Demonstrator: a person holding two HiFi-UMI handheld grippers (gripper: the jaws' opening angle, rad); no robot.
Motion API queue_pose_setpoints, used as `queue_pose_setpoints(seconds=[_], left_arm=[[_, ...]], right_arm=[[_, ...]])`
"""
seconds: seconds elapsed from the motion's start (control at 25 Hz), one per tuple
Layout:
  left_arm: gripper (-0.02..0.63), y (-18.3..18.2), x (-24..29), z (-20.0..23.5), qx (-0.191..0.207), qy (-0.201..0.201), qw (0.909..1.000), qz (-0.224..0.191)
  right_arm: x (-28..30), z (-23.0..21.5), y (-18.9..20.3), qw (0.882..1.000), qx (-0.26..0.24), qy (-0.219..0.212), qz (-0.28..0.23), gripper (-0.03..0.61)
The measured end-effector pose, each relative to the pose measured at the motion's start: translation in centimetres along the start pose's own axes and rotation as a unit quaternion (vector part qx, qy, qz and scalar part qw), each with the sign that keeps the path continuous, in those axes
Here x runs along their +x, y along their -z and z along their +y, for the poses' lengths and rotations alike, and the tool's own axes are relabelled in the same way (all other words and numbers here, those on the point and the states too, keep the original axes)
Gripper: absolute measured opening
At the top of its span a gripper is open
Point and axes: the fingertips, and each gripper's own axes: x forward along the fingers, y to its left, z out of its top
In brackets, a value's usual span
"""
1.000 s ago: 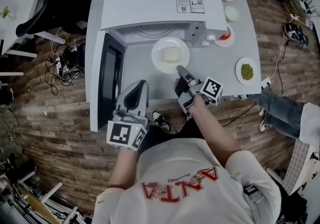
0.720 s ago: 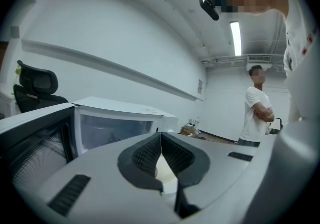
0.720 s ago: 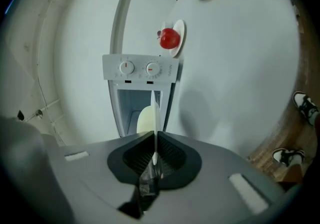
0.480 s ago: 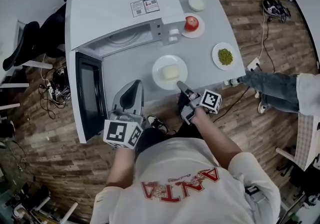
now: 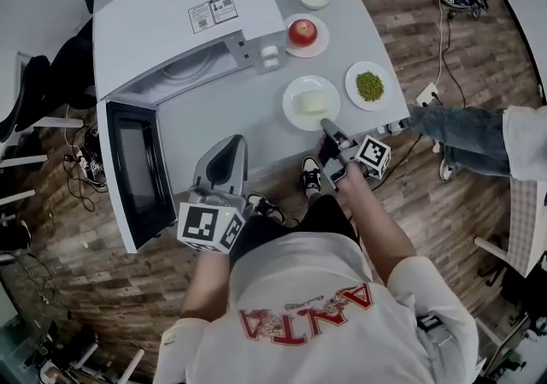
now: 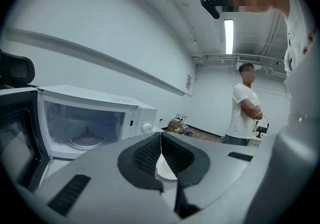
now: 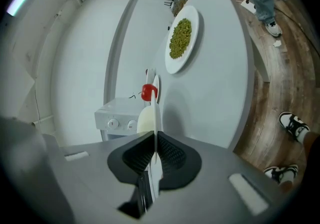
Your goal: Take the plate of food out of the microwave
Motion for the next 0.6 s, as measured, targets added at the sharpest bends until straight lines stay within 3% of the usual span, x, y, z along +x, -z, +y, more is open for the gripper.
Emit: queue_pose_setpoints(seconds=[0.6], left_arm=[[0.011, 0.3, 1.7, -1.4, 0.0, 0.006, 0.9999, 0.009]], right_arm=[[0.3, -1.0, -1.9, 0.998, 0.041, 0.037, -0.013, 0.023]])
